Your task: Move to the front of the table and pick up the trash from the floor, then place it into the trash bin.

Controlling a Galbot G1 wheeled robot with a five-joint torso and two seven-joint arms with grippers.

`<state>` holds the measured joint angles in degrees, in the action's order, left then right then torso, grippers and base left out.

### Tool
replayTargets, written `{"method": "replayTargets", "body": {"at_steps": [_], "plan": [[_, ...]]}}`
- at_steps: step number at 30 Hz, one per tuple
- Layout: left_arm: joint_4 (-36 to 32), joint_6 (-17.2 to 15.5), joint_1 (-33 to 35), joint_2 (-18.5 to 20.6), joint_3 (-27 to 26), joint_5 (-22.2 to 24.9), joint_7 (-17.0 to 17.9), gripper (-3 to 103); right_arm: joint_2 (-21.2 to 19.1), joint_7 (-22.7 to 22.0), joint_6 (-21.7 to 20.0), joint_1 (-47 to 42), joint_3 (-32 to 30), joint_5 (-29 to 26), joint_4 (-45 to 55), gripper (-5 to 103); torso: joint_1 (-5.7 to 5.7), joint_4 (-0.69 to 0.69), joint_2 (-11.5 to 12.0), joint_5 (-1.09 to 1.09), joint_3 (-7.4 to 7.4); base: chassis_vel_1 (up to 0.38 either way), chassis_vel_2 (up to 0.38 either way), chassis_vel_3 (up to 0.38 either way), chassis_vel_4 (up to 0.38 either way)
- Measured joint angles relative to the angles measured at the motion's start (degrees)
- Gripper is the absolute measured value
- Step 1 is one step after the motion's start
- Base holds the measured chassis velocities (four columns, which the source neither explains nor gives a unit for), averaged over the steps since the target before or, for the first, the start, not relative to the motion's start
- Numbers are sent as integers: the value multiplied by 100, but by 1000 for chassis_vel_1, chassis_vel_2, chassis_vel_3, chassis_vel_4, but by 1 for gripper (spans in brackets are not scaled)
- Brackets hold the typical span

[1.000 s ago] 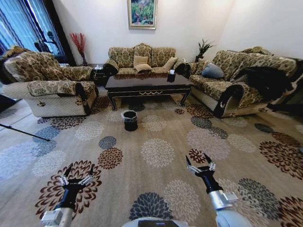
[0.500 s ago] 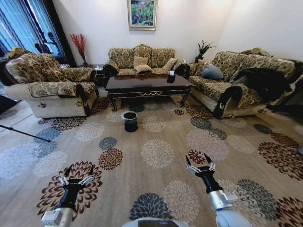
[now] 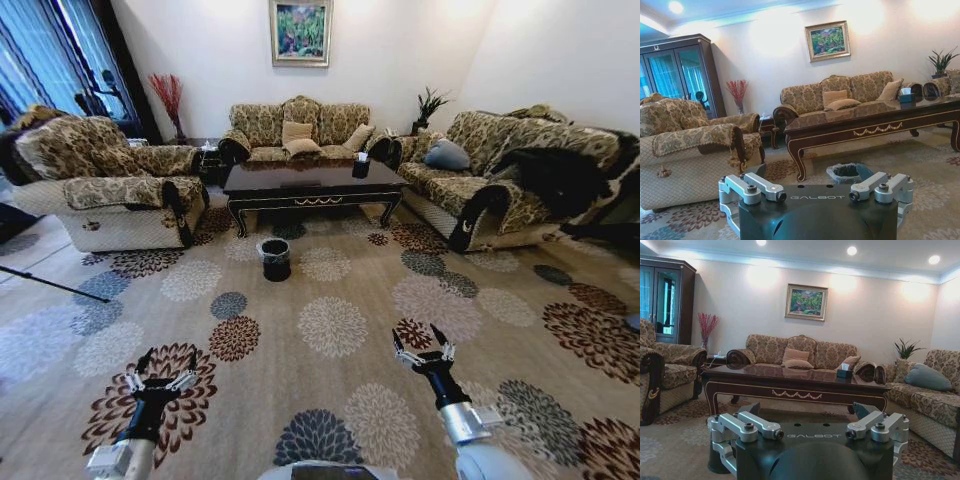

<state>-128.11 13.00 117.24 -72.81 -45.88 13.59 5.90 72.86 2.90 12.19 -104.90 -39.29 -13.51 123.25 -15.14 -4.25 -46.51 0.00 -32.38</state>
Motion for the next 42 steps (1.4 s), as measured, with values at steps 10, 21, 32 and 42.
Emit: {"method": "replayTargets", "body": {"at_steps": [10, 21, 32, 42], "plan": [[0, 0, 0, 0, 0, 0, 0, 100, 0, 0, 0, 0, 0, 0, 0, 100, -114, 0, -268, 0, -156, 0, 0, 0, 0], [0, 0, 0, 0, 0, 0, 0, 100, 0, 0, 0, 0, 0, 0, 0, 100, -249, 0, -571, 0, -323, 0, 0, 0, 0], [0, 0, 0, 0, 0, 0, 0, 100, 0, 0, 0, 0, 0, 0, 0, 100, -364, 0, -840, 0, -475, 0, 0, 0, 0], [0, 0, 0, 0, 0, 0, 0, 100, 0, 0, 0, 0, 0, 0, 0, 100, -496, 0, -1139, 0, -643, 0, 0, 0, 0]]}}
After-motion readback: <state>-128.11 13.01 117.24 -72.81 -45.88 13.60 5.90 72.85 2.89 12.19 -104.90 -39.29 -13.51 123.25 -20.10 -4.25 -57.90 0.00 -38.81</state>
